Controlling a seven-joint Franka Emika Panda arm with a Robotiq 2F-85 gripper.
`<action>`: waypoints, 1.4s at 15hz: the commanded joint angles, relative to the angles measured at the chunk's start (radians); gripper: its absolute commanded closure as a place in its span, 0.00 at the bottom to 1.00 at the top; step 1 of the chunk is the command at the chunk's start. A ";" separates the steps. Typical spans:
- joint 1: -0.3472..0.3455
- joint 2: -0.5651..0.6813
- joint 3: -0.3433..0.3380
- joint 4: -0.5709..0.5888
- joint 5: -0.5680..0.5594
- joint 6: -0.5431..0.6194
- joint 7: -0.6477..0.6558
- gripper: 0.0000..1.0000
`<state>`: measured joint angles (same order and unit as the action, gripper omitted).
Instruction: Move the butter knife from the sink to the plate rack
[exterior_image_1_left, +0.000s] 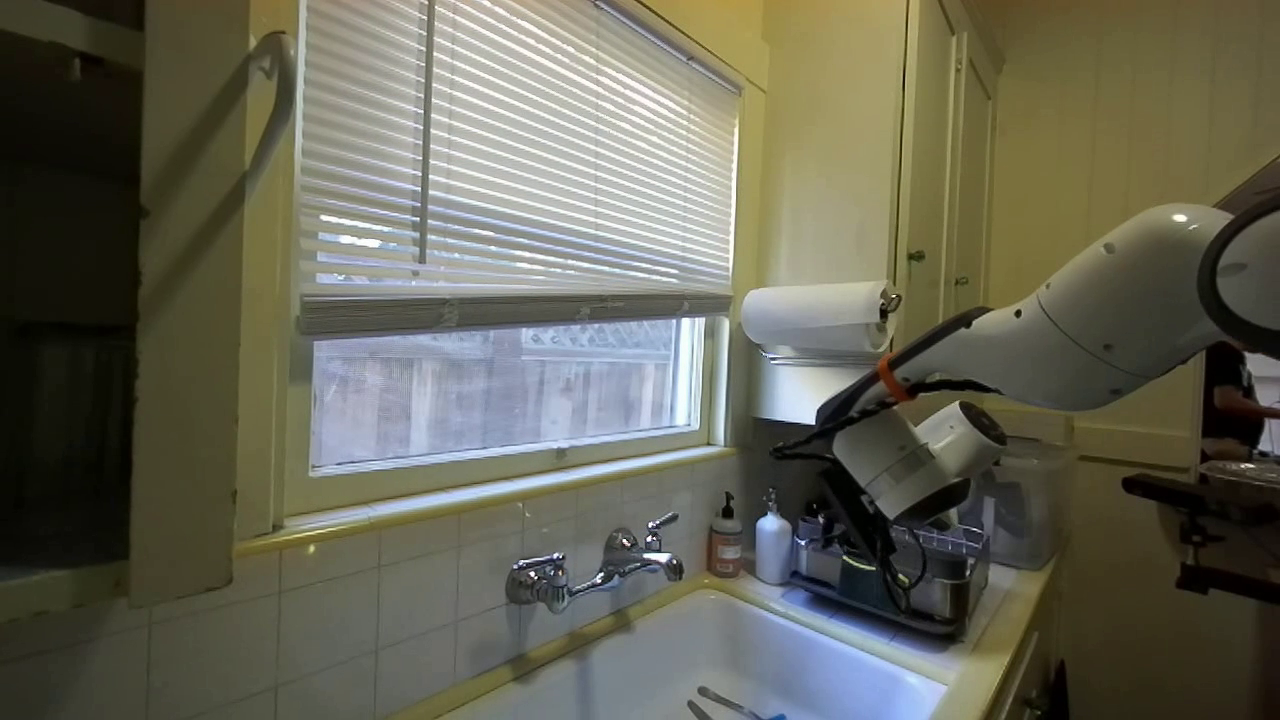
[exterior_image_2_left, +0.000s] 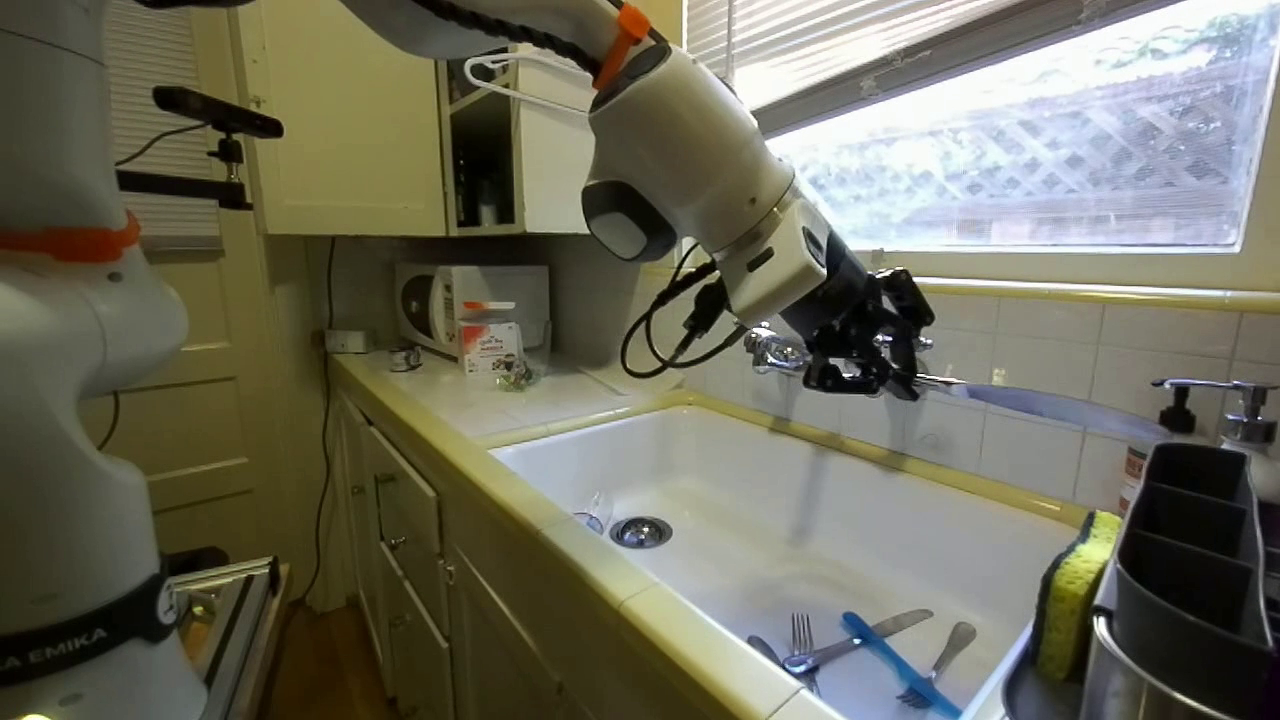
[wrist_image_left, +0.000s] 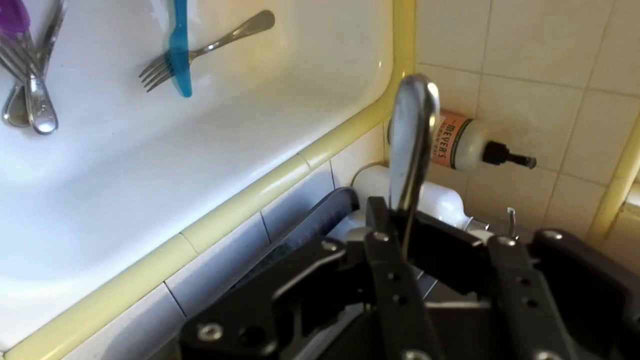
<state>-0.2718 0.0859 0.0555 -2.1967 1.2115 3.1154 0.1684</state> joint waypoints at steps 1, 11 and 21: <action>-0.002 -0.008 -0.033 0.036 -0.051 -0.006 0.229 0.98; -0.028 -0.098 -0.091 0.221 0.210 -0.229 0.378 0.98; -0.014 -0.091 -0.203 0.183 0.699 -0.507 0.242 0.98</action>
<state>-0.3122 0.0078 -0.0926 -1.9892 1.8210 2.6545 0.4660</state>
